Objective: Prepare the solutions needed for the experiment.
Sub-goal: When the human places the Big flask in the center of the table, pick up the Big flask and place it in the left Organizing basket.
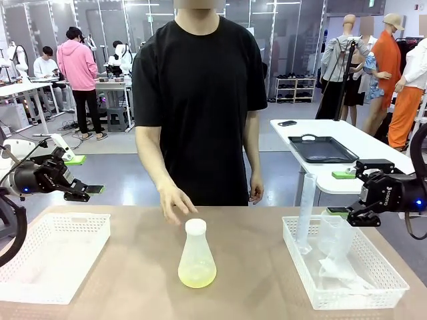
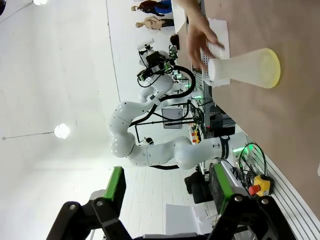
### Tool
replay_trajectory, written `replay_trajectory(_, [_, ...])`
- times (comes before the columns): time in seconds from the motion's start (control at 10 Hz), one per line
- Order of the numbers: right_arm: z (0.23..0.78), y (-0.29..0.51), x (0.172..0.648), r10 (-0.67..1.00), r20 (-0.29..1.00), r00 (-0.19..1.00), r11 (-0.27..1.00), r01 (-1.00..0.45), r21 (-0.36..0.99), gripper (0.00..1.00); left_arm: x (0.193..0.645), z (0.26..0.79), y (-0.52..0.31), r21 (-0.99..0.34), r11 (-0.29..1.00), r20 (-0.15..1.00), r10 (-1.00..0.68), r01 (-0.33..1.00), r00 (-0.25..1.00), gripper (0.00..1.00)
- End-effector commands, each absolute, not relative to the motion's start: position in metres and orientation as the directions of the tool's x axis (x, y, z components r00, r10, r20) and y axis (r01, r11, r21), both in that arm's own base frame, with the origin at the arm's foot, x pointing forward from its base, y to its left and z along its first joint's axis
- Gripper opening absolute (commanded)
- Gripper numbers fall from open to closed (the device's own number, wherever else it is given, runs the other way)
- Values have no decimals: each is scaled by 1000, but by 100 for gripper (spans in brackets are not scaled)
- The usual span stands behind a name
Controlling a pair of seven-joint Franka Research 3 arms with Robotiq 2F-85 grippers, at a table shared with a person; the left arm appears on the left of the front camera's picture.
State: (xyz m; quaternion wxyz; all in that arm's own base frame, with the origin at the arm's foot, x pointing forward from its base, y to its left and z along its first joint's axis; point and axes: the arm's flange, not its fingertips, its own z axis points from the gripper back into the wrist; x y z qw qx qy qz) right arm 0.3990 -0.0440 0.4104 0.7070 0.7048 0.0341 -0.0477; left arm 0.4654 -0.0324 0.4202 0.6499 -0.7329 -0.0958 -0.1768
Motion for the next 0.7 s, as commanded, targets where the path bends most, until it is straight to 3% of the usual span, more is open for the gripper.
replay_trajectory(0.0, [411, -45, 399, -20, -100, 995, -7, 100, 995, 86, 466, 422, -33, -915, -139, 391, -89, 378, 916, 100])
replay_trajectory(0.6, [411, -45, 399, -20, -100, 995, -7, 100, 995, 86, 466, 422, -33, -915, -139, 391, -89, 378, 916, 100])
